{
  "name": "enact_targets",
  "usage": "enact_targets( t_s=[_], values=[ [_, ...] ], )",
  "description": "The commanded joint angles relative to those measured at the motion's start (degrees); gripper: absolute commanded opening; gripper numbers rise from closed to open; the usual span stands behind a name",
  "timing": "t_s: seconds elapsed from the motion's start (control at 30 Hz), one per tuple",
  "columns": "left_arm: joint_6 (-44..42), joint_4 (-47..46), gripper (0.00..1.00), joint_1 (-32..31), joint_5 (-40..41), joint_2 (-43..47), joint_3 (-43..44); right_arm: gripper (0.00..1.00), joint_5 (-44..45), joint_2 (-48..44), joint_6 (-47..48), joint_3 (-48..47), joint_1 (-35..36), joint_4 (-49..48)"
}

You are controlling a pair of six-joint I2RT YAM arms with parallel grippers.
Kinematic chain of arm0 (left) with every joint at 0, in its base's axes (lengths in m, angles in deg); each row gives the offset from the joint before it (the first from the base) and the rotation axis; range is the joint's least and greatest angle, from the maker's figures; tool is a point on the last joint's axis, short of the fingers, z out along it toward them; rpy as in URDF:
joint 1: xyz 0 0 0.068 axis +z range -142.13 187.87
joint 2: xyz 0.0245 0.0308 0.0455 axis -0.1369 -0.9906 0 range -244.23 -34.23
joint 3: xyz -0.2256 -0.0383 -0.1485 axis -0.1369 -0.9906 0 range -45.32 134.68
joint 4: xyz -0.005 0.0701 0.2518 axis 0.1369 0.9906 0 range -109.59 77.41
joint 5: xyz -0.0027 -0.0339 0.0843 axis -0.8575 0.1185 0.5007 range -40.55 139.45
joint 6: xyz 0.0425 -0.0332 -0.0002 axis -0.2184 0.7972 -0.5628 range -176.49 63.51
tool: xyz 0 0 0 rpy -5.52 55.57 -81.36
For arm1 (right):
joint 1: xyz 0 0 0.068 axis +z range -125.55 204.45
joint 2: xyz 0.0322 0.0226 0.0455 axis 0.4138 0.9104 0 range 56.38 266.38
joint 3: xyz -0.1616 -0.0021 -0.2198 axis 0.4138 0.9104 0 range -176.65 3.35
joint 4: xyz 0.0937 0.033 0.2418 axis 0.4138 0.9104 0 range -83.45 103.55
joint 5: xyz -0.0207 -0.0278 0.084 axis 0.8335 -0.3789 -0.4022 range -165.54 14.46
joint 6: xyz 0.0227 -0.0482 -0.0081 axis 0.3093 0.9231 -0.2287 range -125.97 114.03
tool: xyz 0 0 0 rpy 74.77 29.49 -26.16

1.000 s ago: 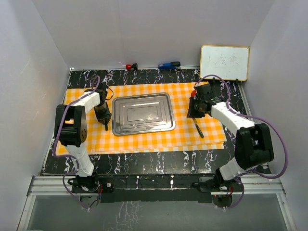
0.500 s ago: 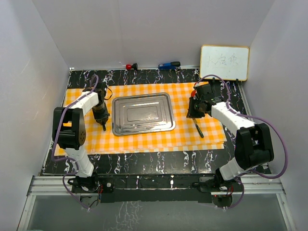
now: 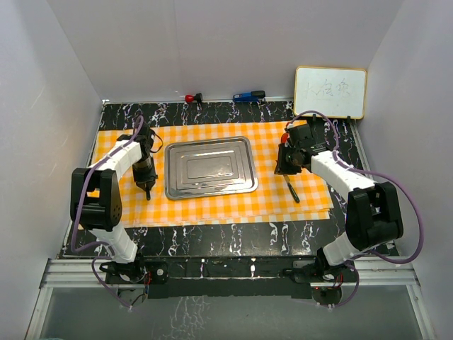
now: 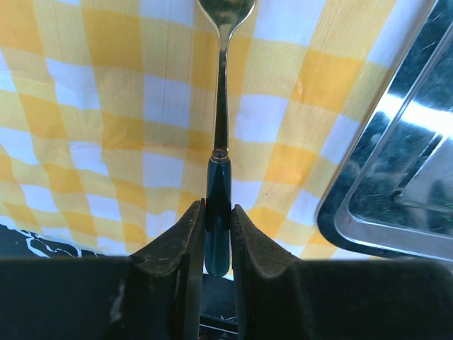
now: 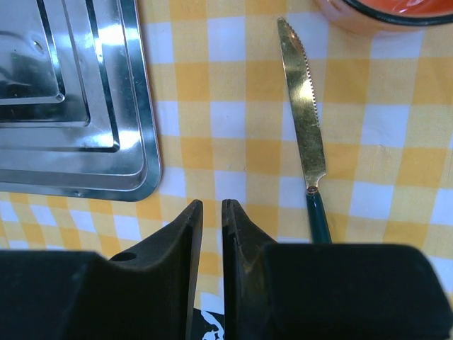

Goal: Set the dinner table for one person
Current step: Adjust the fork on the napkin.

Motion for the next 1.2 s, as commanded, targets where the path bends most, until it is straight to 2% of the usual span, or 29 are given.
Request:
enact_targets(
  t_s=[0.0, 0.4, 1.17],
  values=[
    [-3.67, 1.76, 0.05, -0.41, 0.97, 2.94, -1.16, 0.16, 0.25, -3.08, -0.72, 1.22, 0.23, -2.24],
    [-7.94, -0.24, 0.05, -0.5, 2.69, 0.37, -0.56, 0.16, 0.21, -2.22, -0.07, 1.51, 0.24, -2.18],
    [-7.02, -2.45, 0.06, -1.11, 1.26, -5.35, 0.26, 0.16, -0.19, -0.58, 0.16, 0.94, 0.22, -2.74]
  ],
)
